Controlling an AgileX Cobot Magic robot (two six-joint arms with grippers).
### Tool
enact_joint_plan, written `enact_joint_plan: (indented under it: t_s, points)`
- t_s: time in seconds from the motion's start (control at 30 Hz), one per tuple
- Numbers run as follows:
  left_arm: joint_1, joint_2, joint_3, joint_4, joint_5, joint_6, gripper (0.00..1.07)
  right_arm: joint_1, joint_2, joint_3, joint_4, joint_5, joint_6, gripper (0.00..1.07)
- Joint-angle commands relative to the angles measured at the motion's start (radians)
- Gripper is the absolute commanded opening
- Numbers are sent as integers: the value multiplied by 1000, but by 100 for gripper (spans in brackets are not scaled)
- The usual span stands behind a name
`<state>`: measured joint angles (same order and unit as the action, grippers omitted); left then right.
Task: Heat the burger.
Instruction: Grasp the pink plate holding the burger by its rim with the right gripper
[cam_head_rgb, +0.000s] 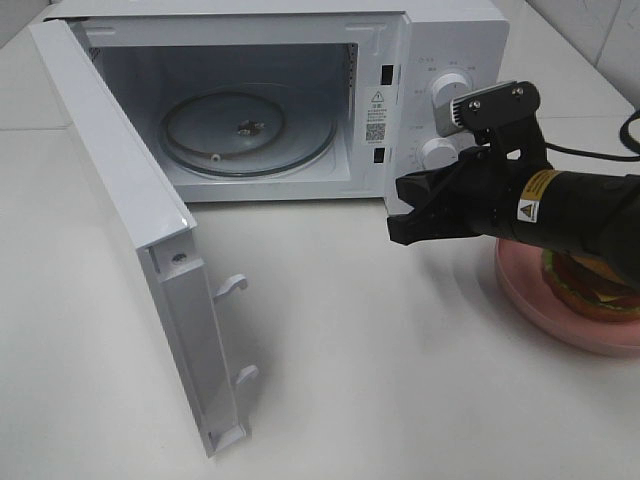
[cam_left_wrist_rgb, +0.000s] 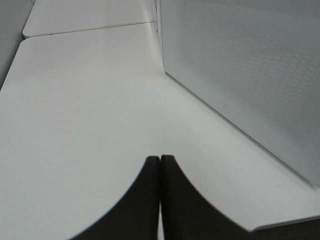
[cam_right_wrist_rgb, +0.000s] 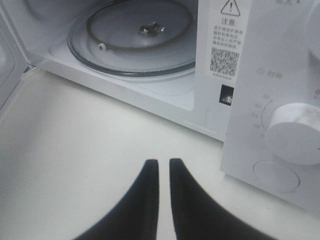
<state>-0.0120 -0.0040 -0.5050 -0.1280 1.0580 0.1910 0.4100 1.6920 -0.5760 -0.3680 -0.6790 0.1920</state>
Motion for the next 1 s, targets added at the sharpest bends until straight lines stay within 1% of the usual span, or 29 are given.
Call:
enact_joint_plan:
  t_s: [0.03, 0.1, 0.17, 0.2, 0.23, 0.27, 0.33, 0.37, 0.4, 0.43, 0.47, 0.5, 0.53, 0.6, 0.63, 0.67, 0.7, 0.73, 0.77, 0.8, 0.83, 0.87, 0.9, 0.93, 0.97, 1.0]
  points:
    - [0, -20, 0, -4, -13, 1, 0, -3, -56, -6, -8, 56, -17, 12]
    - [0, -20, 0, -4, -13, 1, 0, -3, -73, -6, -8, 78, -17, 12]
    - [0, -20, 0, -4, -13, 1, 0, -3, -126, -15, -7, 180, -14, 13]
    - [0, -20, 0, -4, -13, 1, 0, -3, -126, -15, -7, 180, -14, 13]
    - [0, -20, 0, -4, -13, 1, 0, -3, -158, -36, -6, 293, -8, 13]
    - [0, -20, 0, -4, -13, 1, 0, -3, -158, -36, -6, 293, -8, 13]
    - [0, -20, 0, -4, -13, 1, 0, -2, -198, -106, -3, 545, 30, 13]
    - [0, -20, 0, -4, -13, 1, 0, -2, -198, -106, -3, 545, 30, 13]
    - [0, -20, 0, -4, -13, 1, 0, -2, -202, -125, 0, 598, 39, 13]
    - [0, -20, 0, -4, -13, 1, 0, -1, -207, -175, 5, 734, 46, 13]
    - [0, -20, 0, -4, -13, 1, 0, -1, -207, -175, 5, 734, 46, 13]
    - [0, -20, 0, -4, -13, 1, 0, -1, -207, -197, 9, 802, 46, 13]
    - [0, -20, 0, -4, -13, 1, 0, -1, -207, -197, 9, 802, 46, 13]
    - [0, -20, 0, -4, -13, 1, 0, -1, -207, -295, 82, 1029, 36, 13]
    - [0, -20, 0, -4, -13, 1, 0, -1, -207, -295, 82, 1029, 36, 13]
    - [0, -20, 0, -4, -13, 1, 0, -1, -207, -337, 140, 1127, 1, 14]
    - [0, -20, 0, -4, -13, 1, 0, -1, -207, -337, 140, 1127, 1, 14]
    - [0, -20, 0, -4, -13, 1, 0, -1, -207, -352, 168, 1168, -22, 14]
    - [0, -20, 0, -4, -13, 1, 0, -1, -207, -381, 247, 1236, -105, 15]
    - [0, -20, 0, -4, -13, 1, 0, -1, -207, -381, 247, 1236, -105, 15]
    - [0, -20, 0, -4, -13, 1, 0, -1, -207, -398, 323, 1280, -172, 17]
    - [0, -20, 0, -4, -13, 1, 0, -1, -207, -403, 348, 1292, -192, 18]
    - [0, -20, 0, -4, -13, 1, 0, -1, -207, -403, 348, 1292, -192, 18]
    - [0, -20, 0, -4, -13, 1, 0, -1, -207, -404, 387, 1297, -217, 21]
    - [0, -20, 0, -4, -13, 1, 0, -1, -207, -404, 387, 1297, -217, 21]
    - [0, -20, 0, -4, -13, 1, 0, -1, -205, -404, 393, 1300, -217, 28]
